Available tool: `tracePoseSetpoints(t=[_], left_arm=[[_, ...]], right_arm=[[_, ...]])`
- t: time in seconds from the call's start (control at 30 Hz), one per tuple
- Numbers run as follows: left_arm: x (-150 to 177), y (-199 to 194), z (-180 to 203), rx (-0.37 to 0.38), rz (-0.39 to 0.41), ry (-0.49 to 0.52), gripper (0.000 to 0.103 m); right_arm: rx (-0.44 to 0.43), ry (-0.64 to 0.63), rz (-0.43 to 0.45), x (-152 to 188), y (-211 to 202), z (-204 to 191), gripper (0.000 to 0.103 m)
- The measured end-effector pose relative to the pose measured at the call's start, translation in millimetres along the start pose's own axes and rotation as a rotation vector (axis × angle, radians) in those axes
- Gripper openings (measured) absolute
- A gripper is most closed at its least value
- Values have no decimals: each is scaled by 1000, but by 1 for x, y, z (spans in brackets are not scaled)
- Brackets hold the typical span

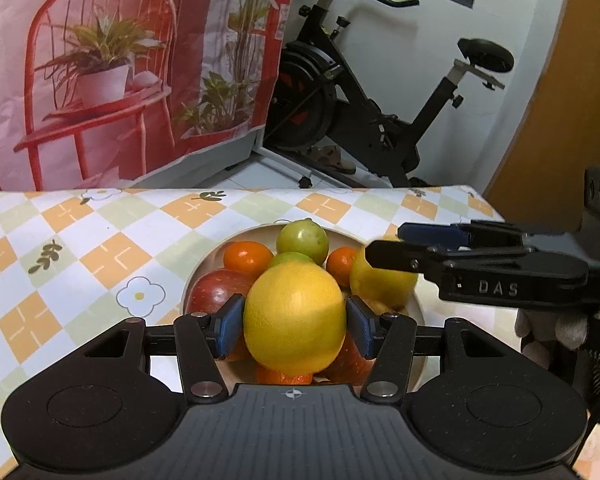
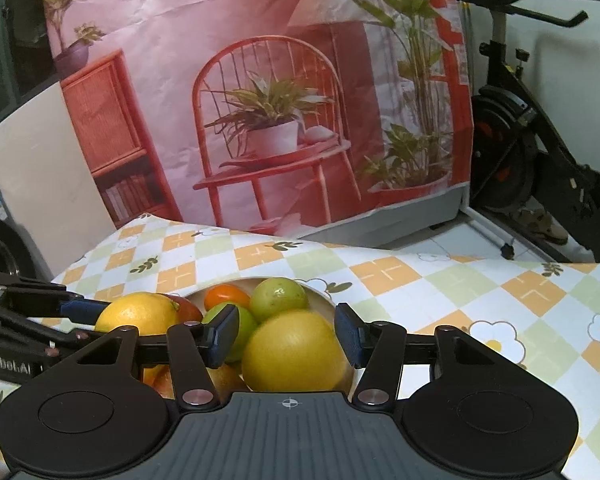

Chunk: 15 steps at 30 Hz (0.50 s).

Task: Organize fruits
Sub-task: 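Lower the lemon onto the plate with the right tool while the left tool holds its lemon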

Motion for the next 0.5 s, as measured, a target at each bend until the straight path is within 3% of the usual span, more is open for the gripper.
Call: tracePoseSetpoints(t=[0.5], left_arm=[[9,-5,-2,-31,21,22,54]], right_arm=[[28,31,-31,19,-12,4,50]])
Point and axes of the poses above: each gripper's, at about its wrist camera, not at the fingertips, and y roughly the way its jaws point, z to its right, x to its underside, the point moved 6 cm from there along y, roughly the way its jaws point, and after that the axes turned 3 degrees about -z, right-handed, at the moved point
